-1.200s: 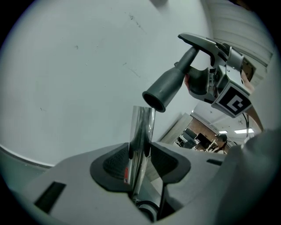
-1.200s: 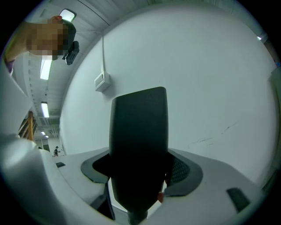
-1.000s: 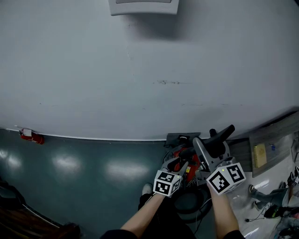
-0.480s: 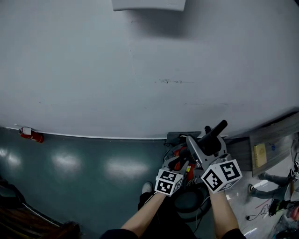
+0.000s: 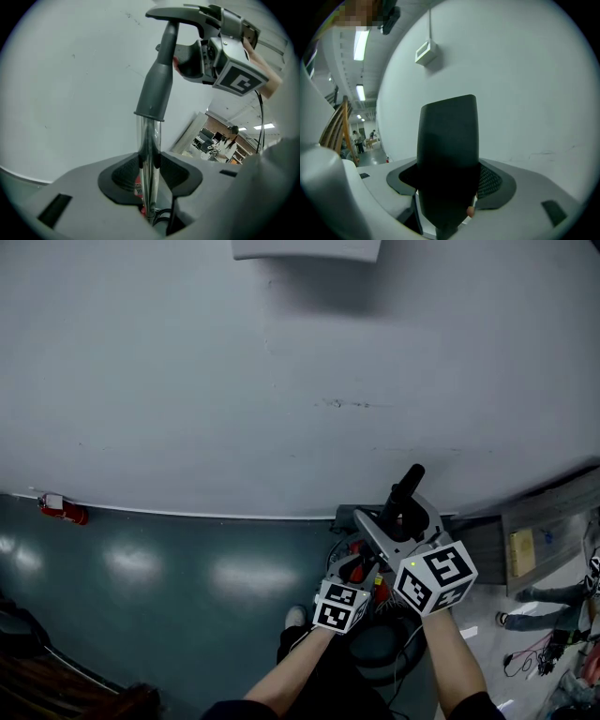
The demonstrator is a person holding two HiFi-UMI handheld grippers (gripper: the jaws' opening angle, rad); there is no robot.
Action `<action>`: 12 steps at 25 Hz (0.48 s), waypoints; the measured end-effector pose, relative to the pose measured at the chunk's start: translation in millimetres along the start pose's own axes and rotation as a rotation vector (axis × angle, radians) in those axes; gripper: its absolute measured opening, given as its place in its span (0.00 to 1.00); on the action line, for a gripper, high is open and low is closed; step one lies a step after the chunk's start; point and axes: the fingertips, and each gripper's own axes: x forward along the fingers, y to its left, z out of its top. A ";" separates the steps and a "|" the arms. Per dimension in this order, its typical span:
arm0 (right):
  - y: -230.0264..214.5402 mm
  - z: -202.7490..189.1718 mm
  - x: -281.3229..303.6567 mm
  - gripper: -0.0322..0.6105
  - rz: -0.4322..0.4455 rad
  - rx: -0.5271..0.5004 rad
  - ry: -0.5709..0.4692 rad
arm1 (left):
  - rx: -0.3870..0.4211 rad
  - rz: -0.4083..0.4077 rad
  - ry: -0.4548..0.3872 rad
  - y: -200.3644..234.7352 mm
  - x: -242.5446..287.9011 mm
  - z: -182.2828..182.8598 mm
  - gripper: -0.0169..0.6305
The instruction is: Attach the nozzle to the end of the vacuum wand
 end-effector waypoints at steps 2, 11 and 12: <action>-9.8 -0.6 0.9 0.58 -0.004 0.049 0.008 | 0.001 -0.001 0.001 0.3 1.1 0.3 0.24; 29.1 -5.5 13.5 0.58 0.073 -0.139 0.064 | 0.014 0.007 0.021 2.3 -0.7 -1.9 0.24; 27.5 -7.4 14.8 0.58 0.075 -0.127 0.070 | 0.017 0.007 0.022 1.9 -1.3 -2.3 0.24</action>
